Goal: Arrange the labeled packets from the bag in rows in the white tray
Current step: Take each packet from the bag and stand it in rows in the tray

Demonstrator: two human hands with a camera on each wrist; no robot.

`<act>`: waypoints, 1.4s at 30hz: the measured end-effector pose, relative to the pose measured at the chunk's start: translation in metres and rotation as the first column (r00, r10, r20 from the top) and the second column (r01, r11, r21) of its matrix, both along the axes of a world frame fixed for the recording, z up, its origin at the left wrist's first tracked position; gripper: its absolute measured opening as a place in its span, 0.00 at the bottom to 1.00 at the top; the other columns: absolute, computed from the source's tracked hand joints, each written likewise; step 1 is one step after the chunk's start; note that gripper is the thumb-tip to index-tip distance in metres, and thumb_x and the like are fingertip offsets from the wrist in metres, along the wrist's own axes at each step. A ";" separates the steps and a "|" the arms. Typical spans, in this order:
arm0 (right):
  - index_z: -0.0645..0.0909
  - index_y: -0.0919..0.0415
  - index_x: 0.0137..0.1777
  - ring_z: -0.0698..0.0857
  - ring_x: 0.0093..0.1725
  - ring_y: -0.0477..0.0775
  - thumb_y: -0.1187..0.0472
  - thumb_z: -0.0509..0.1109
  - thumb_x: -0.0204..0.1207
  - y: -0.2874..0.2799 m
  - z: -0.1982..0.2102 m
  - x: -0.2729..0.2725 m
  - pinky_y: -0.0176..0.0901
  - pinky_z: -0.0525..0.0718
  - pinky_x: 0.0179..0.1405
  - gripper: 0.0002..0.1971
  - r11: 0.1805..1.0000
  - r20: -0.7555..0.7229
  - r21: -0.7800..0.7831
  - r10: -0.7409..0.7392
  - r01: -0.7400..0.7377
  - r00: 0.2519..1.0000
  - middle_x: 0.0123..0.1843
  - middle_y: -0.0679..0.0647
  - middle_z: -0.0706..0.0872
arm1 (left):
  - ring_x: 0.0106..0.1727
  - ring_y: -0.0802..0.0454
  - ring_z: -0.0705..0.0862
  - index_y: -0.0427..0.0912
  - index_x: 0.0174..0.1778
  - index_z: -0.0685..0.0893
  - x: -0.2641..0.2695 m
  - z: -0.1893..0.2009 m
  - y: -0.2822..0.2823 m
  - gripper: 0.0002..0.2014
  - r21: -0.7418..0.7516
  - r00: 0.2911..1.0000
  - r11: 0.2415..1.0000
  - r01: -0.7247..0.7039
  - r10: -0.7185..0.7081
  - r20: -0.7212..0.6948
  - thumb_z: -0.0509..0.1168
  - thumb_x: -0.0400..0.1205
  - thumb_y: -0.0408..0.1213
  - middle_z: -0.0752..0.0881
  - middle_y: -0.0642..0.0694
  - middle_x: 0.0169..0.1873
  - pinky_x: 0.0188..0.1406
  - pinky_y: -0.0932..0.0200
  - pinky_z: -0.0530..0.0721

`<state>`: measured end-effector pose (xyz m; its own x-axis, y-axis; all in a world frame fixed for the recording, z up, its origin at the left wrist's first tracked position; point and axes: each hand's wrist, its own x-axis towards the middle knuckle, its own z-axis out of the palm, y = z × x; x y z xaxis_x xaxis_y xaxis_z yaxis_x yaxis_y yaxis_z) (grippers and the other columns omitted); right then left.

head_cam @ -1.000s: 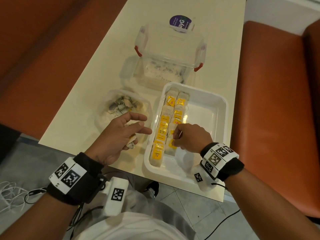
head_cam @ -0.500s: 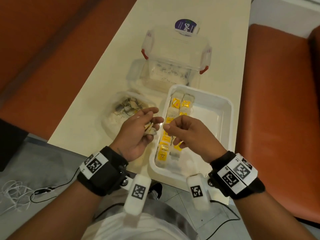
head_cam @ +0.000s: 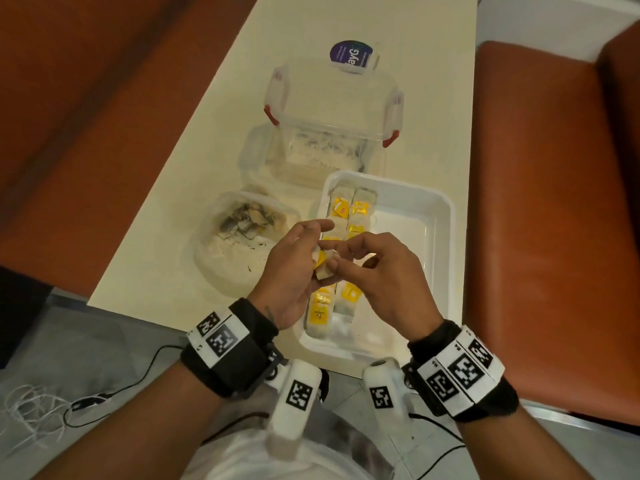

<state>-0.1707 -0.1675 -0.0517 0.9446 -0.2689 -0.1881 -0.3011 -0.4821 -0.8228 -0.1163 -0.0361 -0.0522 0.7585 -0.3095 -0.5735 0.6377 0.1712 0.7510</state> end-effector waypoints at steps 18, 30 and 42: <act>0.83 0.51 0.44 0.87 0.34 0.49 0.56 0.75 0.79 -0.012 -0.003 -0.008 0.49 0.86 0.38 0.04 0.963 0.020 0.183 -0.202 0.195 0.979 0.36 0.51 0.89 | 0.35 0.57 0.86 0.42 0.57 0.85 0.005 -0.005 0.016 0.08 -0.075 0.982 0.983 0.170 -0.175 -0.068 0.67 0.84 0.29 0.90 0.49 0.37 0.32 0.62 0.88; 0.83 0.42 0.43 0.72 0.33 0.47 0.58 0.74 0.80 -0.026 0.004 -0.009 0.44 0.73 0.37 0.08 0.946 0.159 0.320 0.001 -0.053 0.987 0.44 0.44 0.82 | 0.23 0.61 0.71 0.47 0.60 0.90 0.005 -0.003 0.014 0.26 -0.241 0.889 0.910 0.337 -0.392 -0.238 0.64 0.78 0.63 0.91 0.42 0.50 0.14 0.72 0.64; 0.87 0.61 0.54 0.85 0.33 0.47 0.39 0.72 0.69 -0.026 0.010 -0.013 0.38 0.82 0.31 0.25 0.843 -0.187 0.522 -0.036 0.130 0.982 0.43 0.54 0.90 | 0.23 0.59 0.71 0.47 0.52 0.80 -0.004 -0.005 0.002 0.10 -0.010 0.980 0.980 0.198 -0.198 -0.001 0.73 0.80 0.35 0.83 0.53 0.30 0.13 0.68 0.64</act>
<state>-0.1835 -0.1939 -0.0416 0.8660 -0.1595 -0.4739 -0.4729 0.0463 -0.8799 -0.1207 -0.0340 -0.0575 0.6805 -0.4589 -0.5713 0.6613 0.0490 0.7485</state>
